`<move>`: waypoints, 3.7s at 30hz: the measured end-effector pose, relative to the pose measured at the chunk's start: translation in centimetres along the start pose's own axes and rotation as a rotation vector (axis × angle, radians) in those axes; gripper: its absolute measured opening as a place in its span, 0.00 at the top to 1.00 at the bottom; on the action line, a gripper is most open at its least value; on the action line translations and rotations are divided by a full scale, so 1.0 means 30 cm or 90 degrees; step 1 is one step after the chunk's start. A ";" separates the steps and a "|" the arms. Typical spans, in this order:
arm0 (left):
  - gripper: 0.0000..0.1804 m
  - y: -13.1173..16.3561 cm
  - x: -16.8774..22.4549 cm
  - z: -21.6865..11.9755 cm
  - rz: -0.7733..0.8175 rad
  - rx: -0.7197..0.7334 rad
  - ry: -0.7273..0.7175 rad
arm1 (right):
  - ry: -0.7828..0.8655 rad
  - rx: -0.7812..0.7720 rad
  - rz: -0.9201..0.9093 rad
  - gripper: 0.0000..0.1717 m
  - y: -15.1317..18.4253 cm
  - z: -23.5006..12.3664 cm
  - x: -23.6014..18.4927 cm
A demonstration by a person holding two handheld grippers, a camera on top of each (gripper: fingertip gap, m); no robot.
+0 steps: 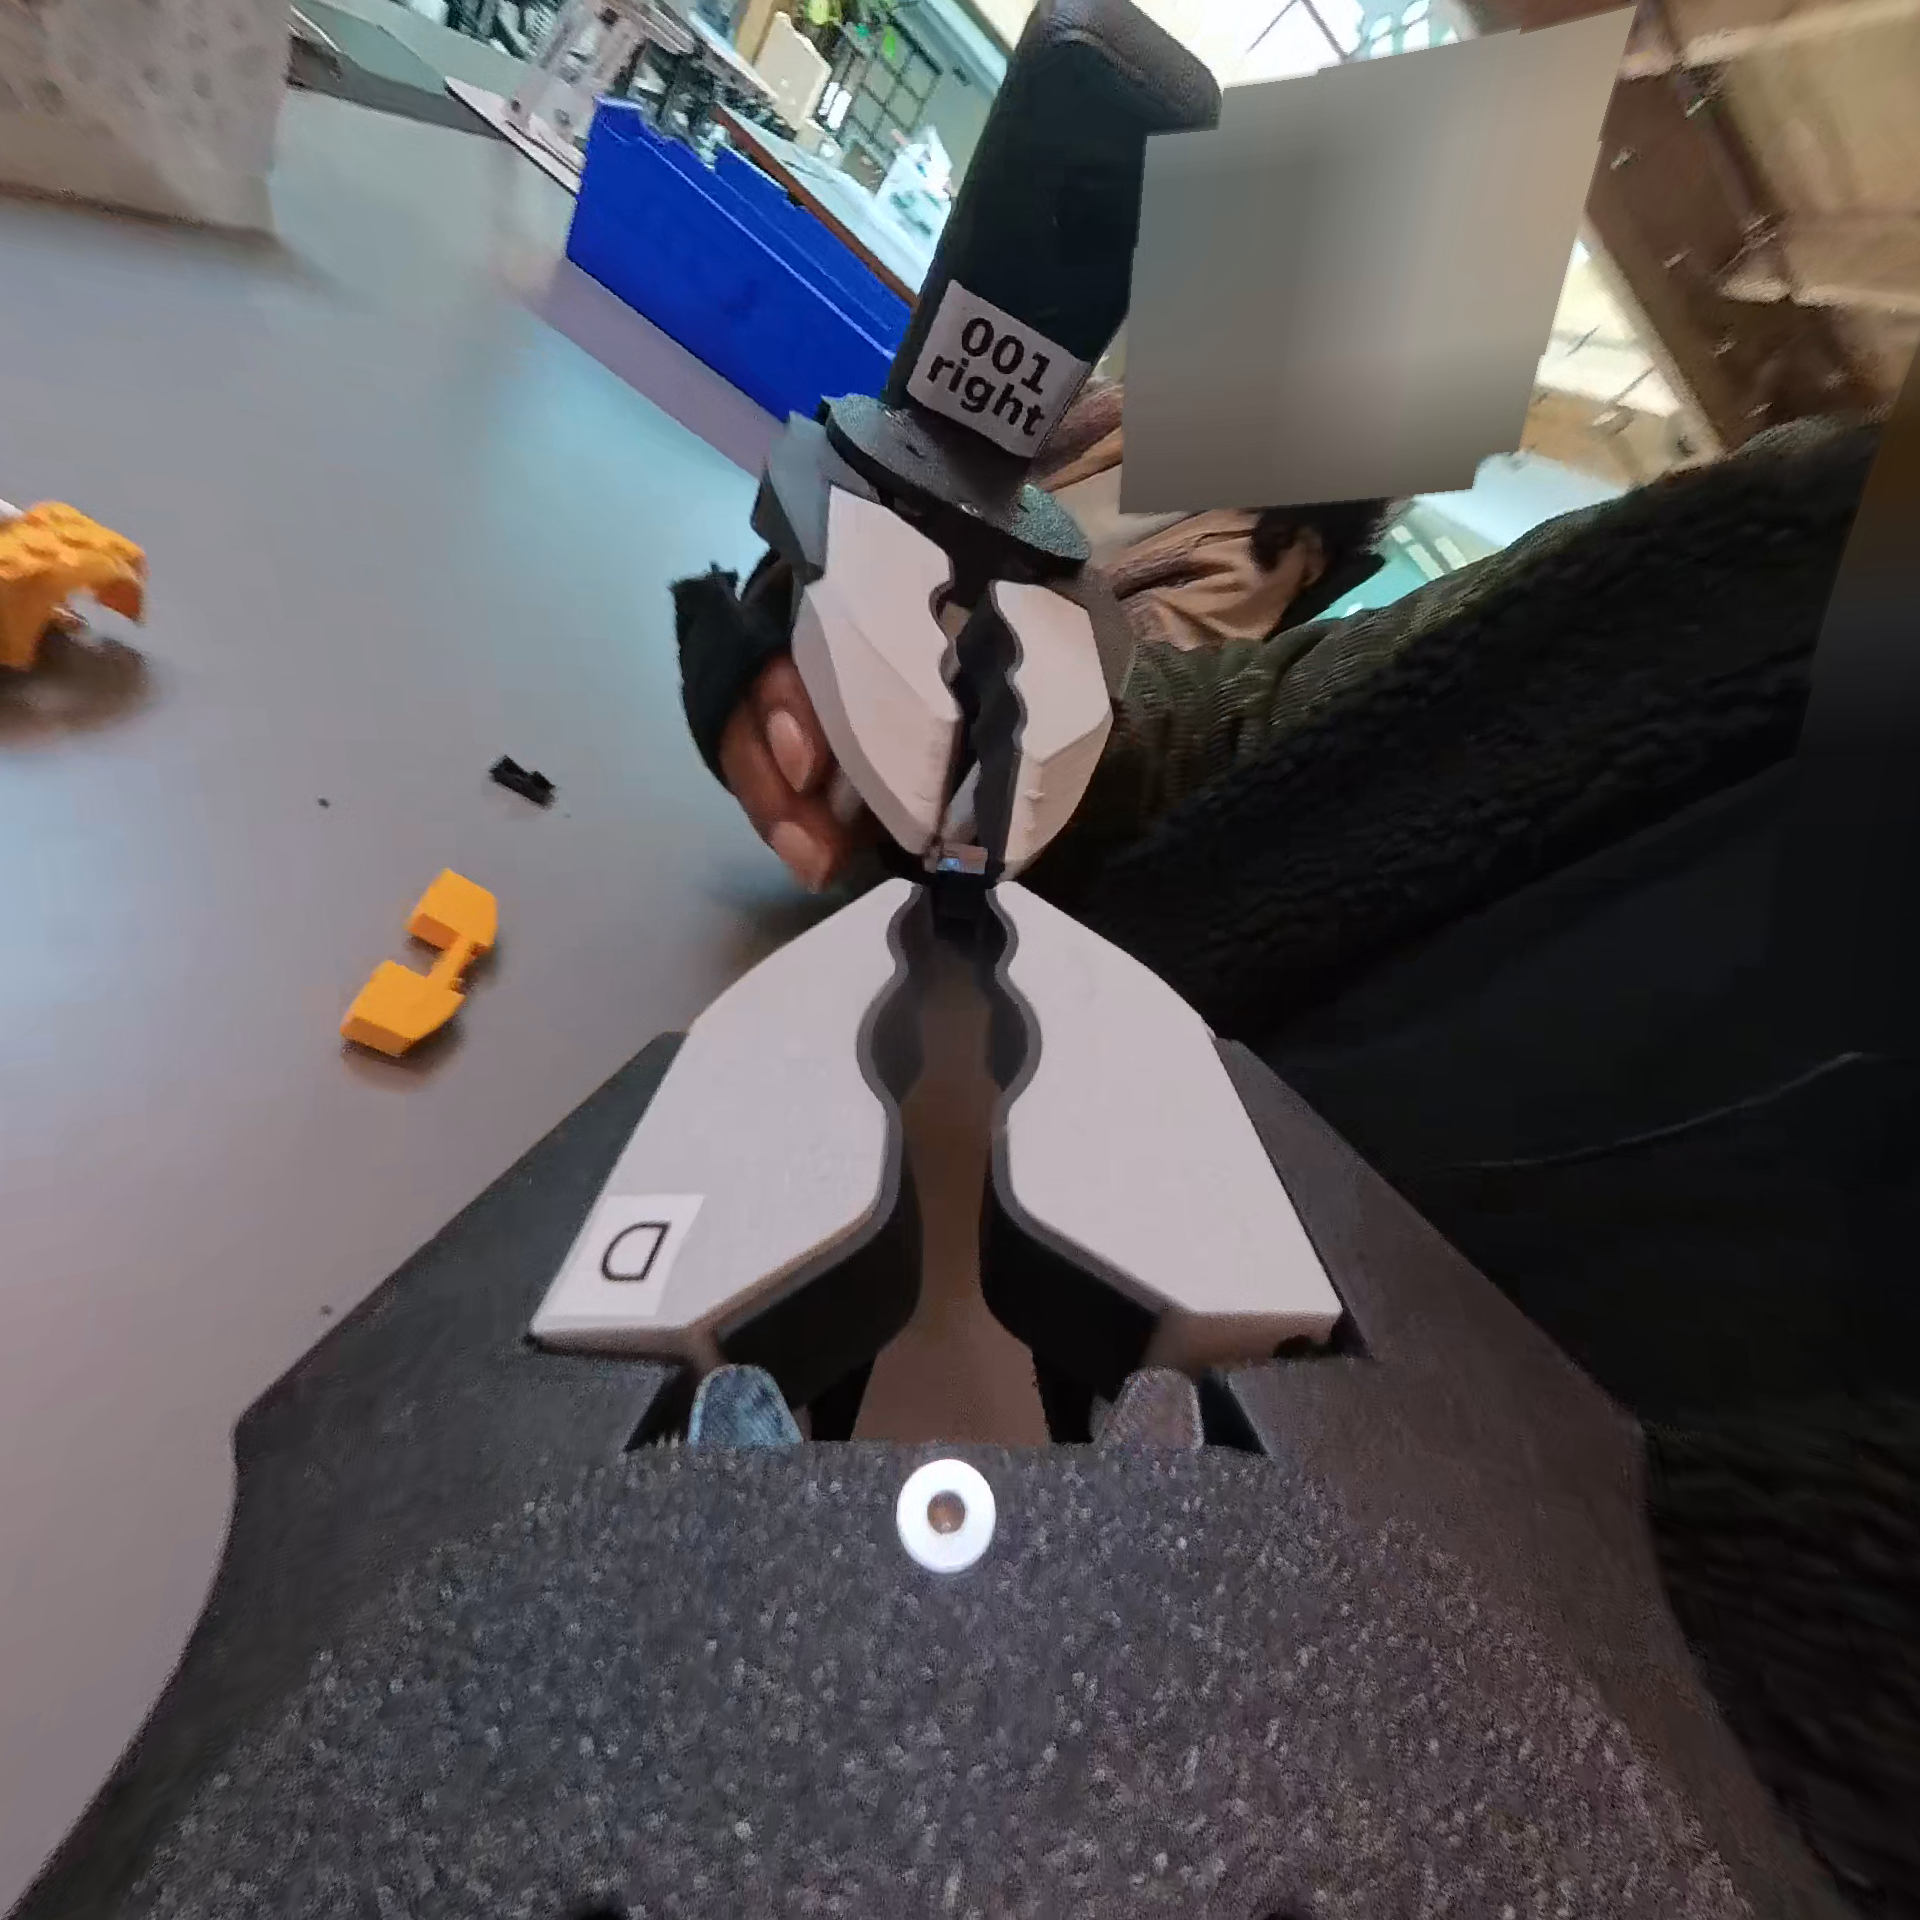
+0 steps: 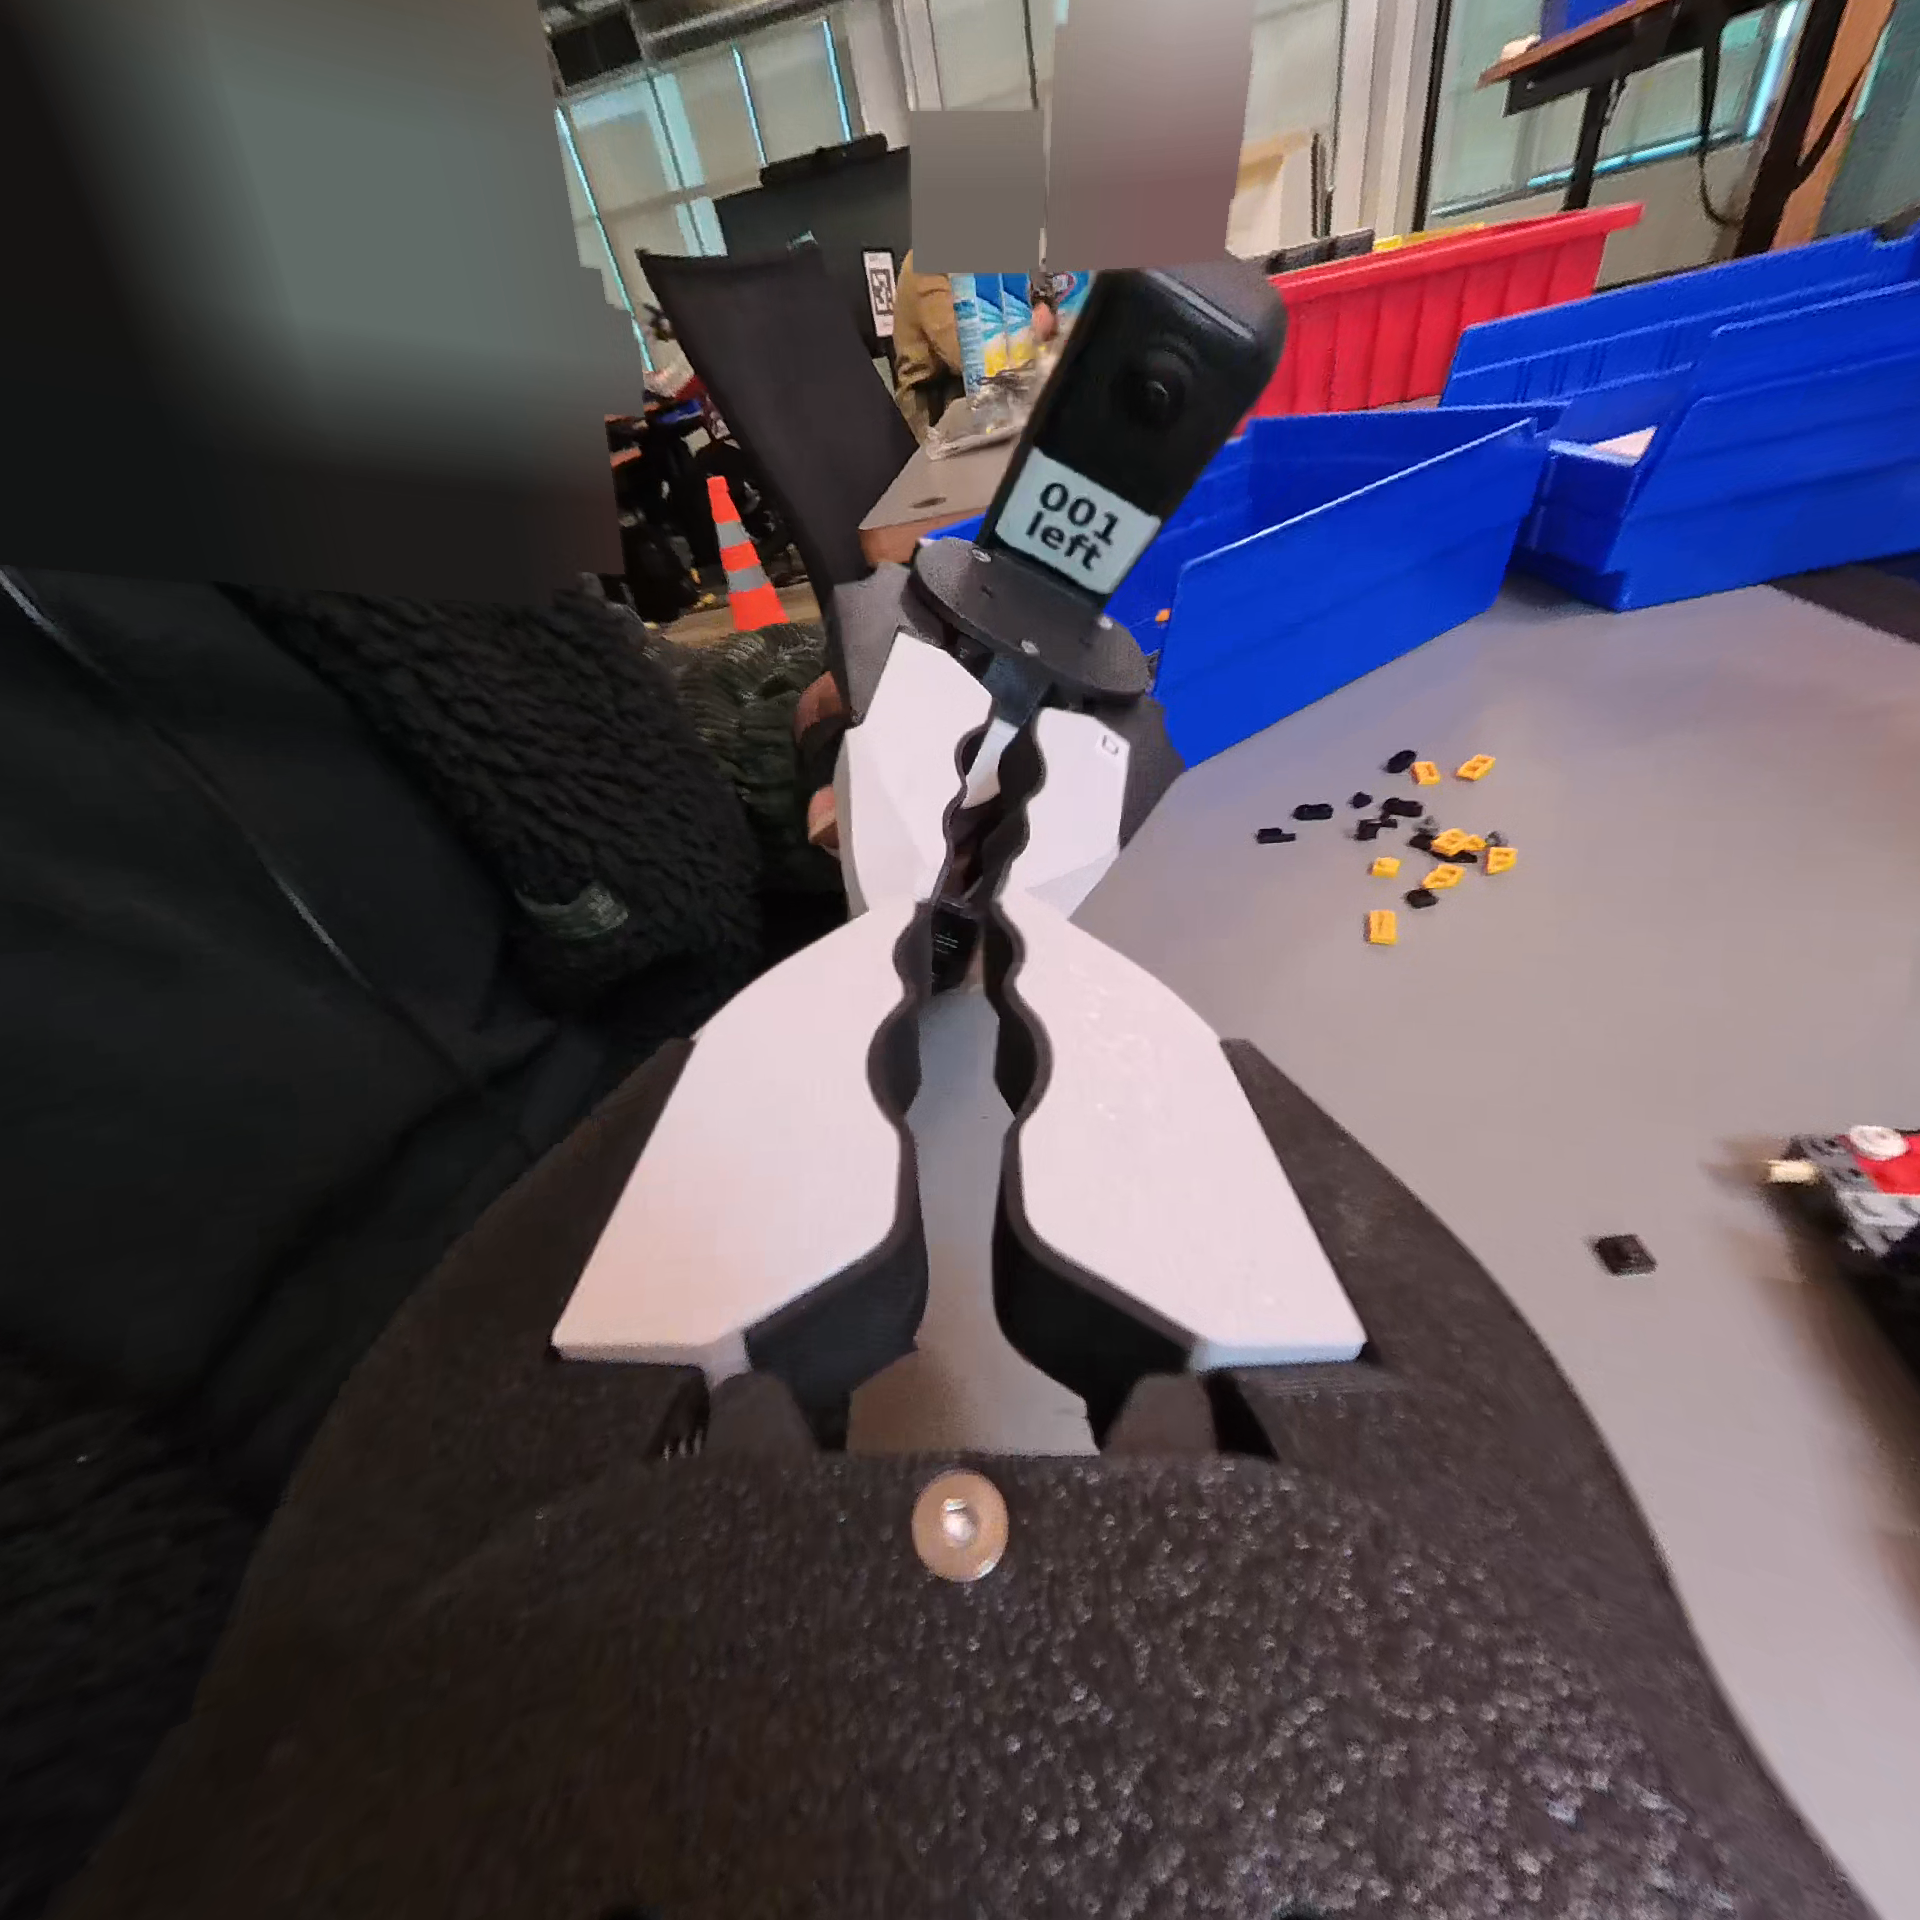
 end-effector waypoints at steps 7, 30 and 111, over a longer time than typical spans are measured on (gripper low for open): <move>0.96 -0.001 -0.003 0.001 0.146 -0.023 -0.125 | -0.027 0.004 0.048 0.96 0.006 0.003 0.003; 1.00 -0.098 -0.007 -0.166 0.190 0.115 -0.218 | 0.027 0.076 0.062 1.00 -0.018 -0.090 0.070; 0.90 0.148 -0.159 -0.939 -0.026 0.010 -0.914 | 0.363 -0.140 -0.086 0.65 0.069 -0.108 0.203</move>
Point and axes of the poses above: each gripper's, where its closed fingertips meet, z out along the fingers, y out of its underside, x = y × z across the jaws, the point moved 3 cm from there along -z, back along the fingers, and after that the axes turned 9 degrees about -x, right-handed, at the moved point
